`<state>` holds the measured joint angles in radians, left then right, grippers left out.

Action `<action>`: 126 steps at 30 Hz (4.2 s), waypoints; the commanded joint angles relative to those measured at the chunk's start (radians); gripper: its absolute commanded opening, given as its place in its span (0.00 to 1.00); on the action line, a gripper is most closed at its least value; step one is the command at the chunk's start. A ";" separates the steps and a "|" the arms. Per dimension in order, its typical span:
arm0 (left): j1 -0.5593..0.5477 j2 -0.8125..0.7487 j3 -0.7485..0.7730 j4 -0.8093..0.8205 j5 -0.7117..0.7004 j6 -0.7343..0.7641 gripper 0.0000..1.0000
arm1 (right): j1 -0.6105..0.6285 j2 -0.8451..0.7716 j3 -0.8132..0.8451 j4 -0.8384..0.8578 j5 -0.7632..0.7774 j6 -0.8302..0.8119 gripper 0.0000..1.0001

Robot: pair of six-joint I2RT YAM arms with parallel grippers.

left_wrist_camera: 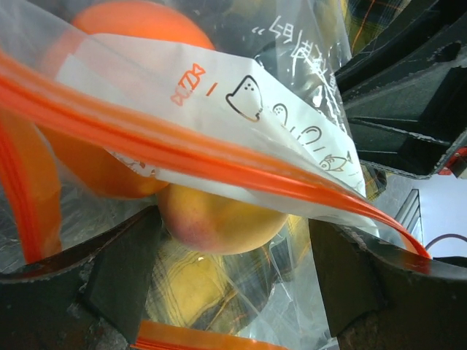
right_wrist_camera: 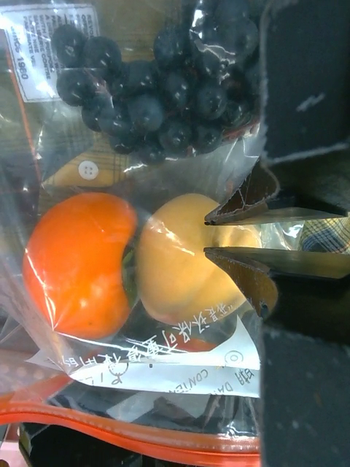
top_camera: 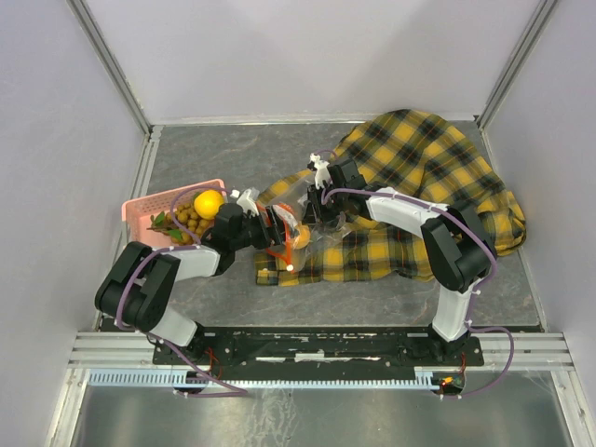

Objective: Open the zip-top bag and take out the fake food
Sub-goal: Pick up the fake fruit from the zipper food storage bag, then place the fake fruit in the bin.

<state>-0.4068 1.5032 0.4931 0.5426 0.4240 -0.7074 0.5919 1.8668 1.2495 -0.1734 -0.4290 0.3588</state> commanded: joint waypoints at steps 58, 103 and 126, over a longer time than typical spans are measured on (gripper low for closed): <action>-0.067 -0.482 0.069 -0.719 -0.122 0.037 0.33 | -0.154 -0.194 -0.209 0.119 0.041 0.053 0.44; 0.004 -0.656 0.392 -1.254 -0.432 0.242 0.32 | -0.154 -0.307 -0.268 0.148 0.015 0.056 0.45; 0.563 -0.598 0.373 -0.989 -0.203 0.259 0.31 | -0.154 -0.307 -0.269 0.149 0.013 0.052 0.45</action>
<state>0.0769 0.8783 0.8612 -0.5884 0.1501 -0.4458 0.4366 1.5959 0.9840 -0.0666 -0.4068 0.4141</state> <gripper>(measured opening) 0.799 0.449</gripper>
